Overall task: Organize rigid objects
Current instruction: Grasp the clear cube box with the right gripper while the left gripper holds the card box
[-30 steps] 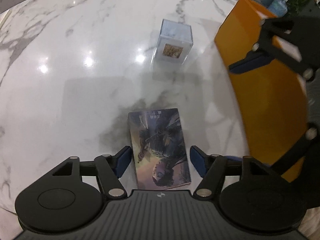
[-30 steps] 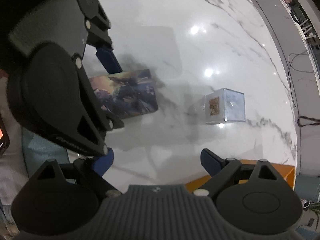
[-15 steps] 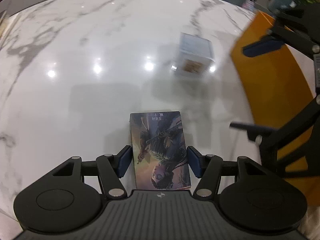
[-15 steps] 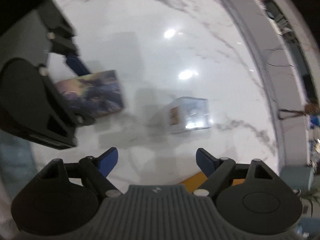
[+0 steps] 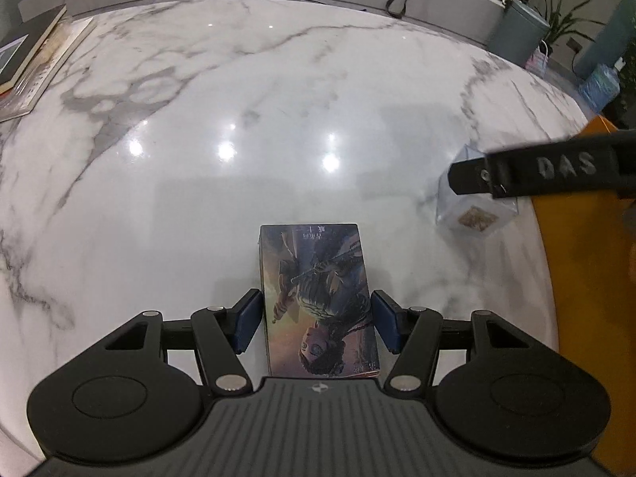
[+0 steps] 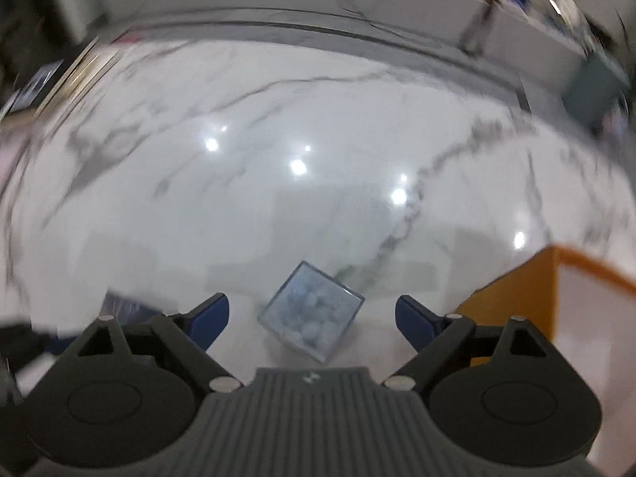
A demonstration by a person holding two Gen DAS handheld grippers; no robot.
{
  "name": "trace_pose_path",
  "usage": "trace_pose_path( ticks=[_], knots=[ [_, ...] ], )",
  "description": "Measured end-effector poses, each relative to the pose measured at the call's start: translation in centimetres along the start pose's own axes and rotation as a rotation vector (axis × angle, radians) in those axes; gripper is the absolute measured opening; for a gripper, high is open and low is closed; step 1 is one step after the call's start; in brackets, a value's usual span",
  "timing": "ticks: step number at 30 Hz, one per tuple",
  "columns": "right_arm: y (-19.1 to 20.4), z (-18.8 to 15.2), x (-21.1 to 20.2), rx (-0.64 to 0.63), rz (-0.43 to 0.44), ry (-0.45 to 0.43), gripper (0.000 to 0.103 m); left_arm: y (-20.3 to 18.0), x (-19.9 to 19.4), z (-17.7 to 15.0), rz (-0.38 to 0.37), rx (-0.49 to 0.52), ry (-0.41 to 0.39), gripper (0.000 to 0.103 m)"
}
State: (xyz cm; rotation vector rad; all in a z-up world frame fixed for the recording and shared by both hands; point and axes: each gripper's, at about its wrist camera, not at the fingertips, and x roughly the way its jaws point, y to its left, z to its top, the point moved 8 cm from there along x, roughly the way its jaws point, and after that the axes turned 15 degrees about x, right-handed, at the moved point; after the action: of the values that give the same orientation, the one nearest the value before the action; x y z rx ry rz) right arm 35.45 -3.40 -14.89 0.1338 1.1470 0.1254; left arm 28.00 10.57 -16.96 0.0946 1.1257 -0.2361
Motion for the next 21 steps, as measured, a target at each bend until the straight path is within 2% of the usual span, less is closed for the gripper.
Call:
trace_pose_path(
  ticks=[4,10,14,21],
  knots=[
    [0.2,-0.4,1.6,0.078,0.015,0.021,0.089,0.4,0.1,0.5,0.019,-0.01,-0.007,0.068],
    [1.0,-0.7,3.3,0.049,-0.019,-0.004,0.078,0.6,0.6,0.7,0.024,-0.018,-0.005,0.068],
    [0.4,-0.8,3.8,0.029,-0.053,0.006,0.053,0.4,0.6,0.7,0.042,0.002,-0.002,0.068],
    [-0.1,-2.4,2.5,-0.028,-0.039,0.014,0.05,-0.4,0.5,0.2,0.063,0.039,0.001,0.067]
  ],
)
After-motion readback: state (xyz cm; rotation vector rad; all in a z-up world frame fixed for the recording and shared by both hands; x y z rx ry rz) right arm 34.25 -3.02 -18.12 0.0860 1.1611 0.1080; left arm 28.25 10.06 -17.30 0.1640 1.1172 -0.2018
